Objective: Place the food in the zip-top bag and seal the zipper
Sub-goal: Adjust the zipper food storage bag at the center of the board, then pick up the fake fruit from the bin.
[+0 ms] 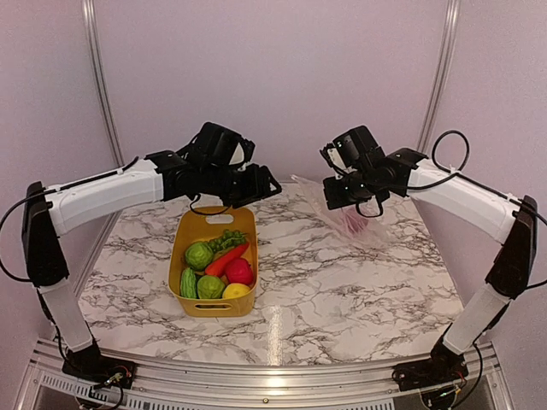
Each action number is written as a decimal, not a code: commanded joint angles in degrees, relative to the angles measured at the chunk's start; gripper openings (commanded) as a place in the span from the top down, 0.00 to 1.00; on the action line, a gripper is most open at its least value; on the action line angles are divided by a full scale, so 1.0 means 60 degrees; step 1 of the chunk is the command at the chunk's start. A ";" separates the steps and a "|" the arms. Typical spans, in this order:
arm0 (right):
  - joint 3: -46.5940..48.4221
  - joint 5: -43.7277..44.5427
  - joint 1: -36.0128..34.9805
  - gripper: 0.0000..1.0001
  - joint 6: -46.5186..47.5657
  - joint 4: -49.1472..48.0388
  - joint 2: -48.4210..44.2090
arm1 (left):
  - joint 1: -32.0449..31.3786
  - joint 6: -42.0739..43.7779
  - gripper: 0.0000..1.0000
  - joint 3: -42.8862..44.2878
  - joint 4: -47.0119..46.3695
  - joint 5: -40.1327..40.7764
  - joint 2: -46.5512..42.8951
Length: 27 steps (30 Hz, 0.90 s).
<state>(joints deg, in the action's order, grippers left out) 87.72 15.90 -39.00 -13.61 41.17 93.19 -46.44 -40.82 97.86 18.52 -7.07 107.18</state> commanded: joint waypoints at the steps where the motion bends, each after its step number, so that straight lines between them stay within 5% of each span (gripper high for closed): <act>1: 0.0104 -0.0639 -0.0087 1.00 -0.0284 -0.0490 -0.0499 | 0.0037 0.1396 0.30 -0.1750 -0.0074 0.1795 -0.2026; 2: 0.0145 -0.0749 -0.0092 1.00 -0.0258 -0.0487 -0.0527 | 0.0045 0.1573 0.23 -0.2246 -0.0284 0.2056 -0.2509; 3: 0.0164 -0.0918 -0.0093 1.00 -0.0198 -0.0507 -0.0575 | 0.0043 0.1740 0.05 -0.2737 -0.0573 0.2264 -0.2969; 4: 0.0219 -0.1051 -0.0091 1.00 -0.0181 -0.0512 -0.0615 | 0.0048 0.1856 0.02 -0.3229 -0.0867 0.2387 -0.3620; 11: 0.0266 -0.0979 -0.0097 1.00 0.0228 -0.0314 -0.0814 | 0.0142 0.1626 0.01 -0.6159 -0.2446 0.3267 -0.5757; 13: 0.0378 -0.0889 -0.0099 1.00 0.0392 -0.0094 -0.0708 | 0.0424 0.1535 0.01 -0.6473 -0.2512 0.2605 -0.5751; 19: 0.0718 -0.1077 -0.0094 1.00 0.0650 0.0195 -0.0463 | 0.0483 0.2138 0.02 -0.5943 -0.0971 0.2924 -0.5446; 27: 0.0725 -0.1343 -0.0090 1.00 0.0711 0.0198 -0.0439 | 0.0476 0.3788 0.16 -0.4565 0.1838 0.2404 -0.4469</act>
<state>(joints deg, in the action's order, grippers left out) 90.00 8.93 -39.05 -10.20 41.23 90.11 -43.55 -23.90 67.18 18.61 8.88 77.76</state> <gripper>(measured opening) 0.004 0.863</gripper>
